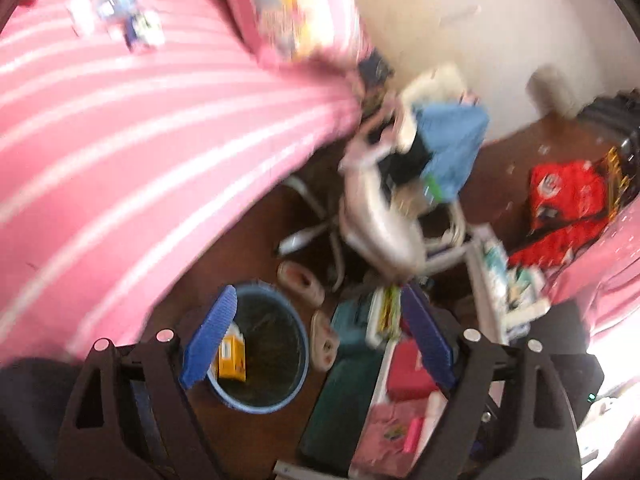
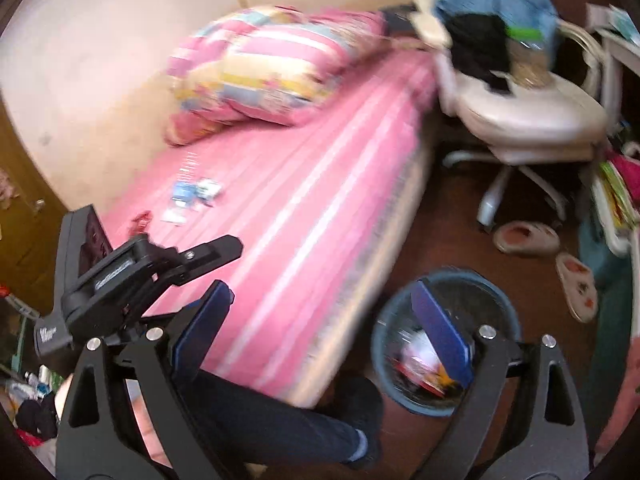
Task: Collect trash
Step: 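Swing both tools back over the bed toward the water bottle, then grasp the water bottle by its cap with the left tool while the right tool grips its body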
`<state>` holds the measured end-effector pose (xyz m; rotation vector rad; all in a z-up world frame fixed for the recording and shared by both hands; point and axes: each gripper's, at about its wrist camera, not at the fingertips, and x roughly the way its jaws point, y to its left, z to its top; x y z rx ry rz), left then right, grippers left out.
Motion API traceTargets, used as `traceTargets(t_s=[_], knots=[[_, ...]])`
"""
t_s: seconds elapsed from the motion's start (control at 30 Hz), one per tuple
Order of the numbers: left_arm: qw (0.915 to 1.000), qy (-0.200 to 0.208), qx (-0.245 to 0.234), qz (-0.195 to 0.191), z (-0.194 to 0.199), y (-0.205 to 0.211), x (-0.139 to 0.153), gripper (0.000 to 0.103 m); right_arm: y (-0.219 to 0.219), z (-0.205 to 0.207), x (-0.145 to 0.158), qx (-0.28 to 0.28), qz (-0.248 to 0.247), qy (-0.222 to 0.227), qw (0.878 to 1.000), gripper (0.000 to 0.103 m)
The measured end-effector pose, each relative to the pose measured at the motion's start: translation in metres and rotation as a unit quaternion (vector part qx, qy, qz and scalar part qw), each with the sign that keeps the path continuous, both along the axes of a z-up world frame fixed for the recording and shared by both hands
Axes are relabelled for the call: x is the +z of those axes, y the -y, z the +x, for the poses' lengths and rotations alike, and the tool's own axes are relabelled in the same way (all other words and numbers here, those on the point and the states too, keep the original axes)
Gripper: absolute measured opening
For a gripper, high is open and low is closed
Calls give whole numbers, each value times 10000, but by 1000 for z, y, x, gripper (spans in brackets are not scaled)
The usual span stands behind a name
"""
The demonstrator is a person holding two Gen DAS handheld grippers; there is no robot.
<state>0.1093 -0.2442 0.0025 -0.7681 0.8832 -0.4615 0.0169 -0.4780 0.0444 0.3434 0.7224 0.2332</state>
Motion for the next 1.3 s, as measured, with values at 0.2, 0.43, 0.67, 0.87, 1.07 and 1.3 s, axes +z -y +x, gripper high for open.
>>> traceTargets(t_s=[0.2, 0.43, 0.67, 0.87, 1.07, 1.3], knots=[[9962, 492, 725, 11, -15, -89, 28, 85, -72, 29, 28, 573, 230, 251, 9978, 94], [9894, 496, 1355, 184, -7, -177, 10, 85, -161, 74, 33, 987, 335, 254, 9942, 94], [9862, 509, 1390, 745, 42, -223, -24, 85, -227, 134, 11, 1120, 433, 133, 9927, 94], [9857, 366, 1377, 895, 117, -248, -41, 85, -259, 217, -21, 1168, 795, 112, 9899, 94], [9837, 465, 1296, 1157, 189, -262, -45, 85, -286, 302, -49, 1474, 1480, -72, 9779, 94], [9799, 310, 970, 1714, 248, -270, -75, 83, -304, 375, -75, 1835, 2055, -611, 9594, 94]])
